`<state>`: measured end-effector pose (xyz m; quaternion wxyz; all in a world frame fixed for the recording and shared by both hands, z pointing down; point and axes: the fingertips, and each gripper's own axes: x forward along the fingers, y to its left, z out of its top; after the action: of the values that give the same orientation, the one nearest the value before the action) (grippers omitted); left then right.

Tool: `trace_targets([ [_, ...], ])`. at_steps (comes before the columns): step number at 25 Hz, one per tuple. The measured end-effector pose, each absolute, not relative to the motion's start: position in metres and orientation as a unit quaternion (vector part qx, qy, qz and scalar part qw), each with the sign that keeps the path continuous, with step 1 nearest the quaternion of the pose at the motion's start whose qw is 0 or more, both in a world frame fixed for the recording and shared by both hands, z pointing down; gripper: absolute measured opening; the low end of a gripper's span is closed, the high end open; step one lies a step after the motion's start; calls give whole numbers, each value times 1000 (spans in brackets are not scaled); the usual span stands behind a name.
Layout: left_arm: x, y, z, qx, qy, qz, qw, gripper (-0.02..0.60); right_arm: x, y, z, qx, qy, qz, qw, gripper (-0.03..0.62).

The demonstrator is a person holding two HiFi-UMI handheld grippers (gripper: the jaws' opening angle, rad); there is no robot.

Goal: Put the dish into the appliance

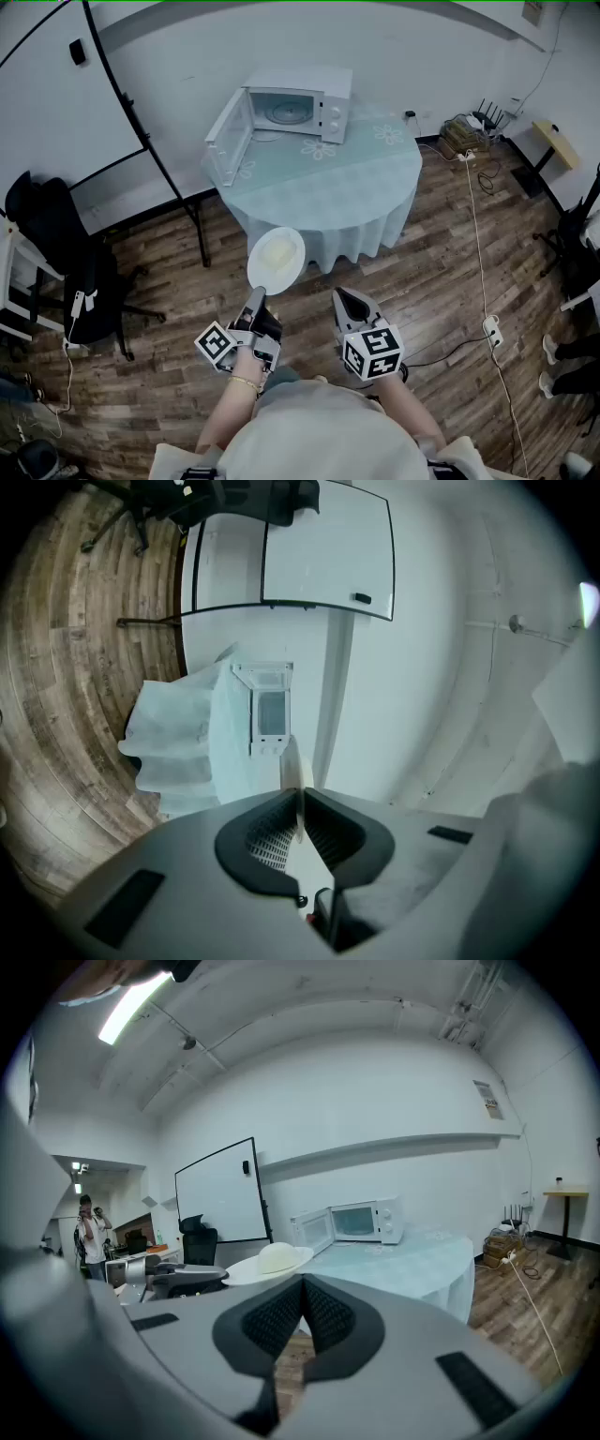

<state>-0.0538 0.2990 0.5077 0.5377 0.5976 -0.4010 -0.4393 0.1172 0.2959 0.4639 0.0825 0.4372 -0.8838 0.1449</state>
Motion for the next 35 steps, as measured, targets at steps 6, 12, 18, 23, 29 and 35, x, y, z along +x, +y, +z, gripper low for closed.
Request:
trace_targets([
  [6,-52,307,502,602,-397,-442,533,29,116,308,462,433,-886,142,83,5],
  [12,-47,309,507,603,-398,-440,533,29,125,311,465,439,-882,155,74,5],
  [18,-46,300,510,599,-398,-444,535,30,127,306,470,437,-882,159,79,5],
  [23,-47,289,510,597,-401,-446,532,31,124,297,472,431,-884,162,81,5],
  [29,-56,263,512,592,-405,-452,531,31,113,270,480,423,-886,164,89,5],
  [35,-71,214,517,588,-410,-450,532,31,98,220,480,417,-888,165,99,5],
])
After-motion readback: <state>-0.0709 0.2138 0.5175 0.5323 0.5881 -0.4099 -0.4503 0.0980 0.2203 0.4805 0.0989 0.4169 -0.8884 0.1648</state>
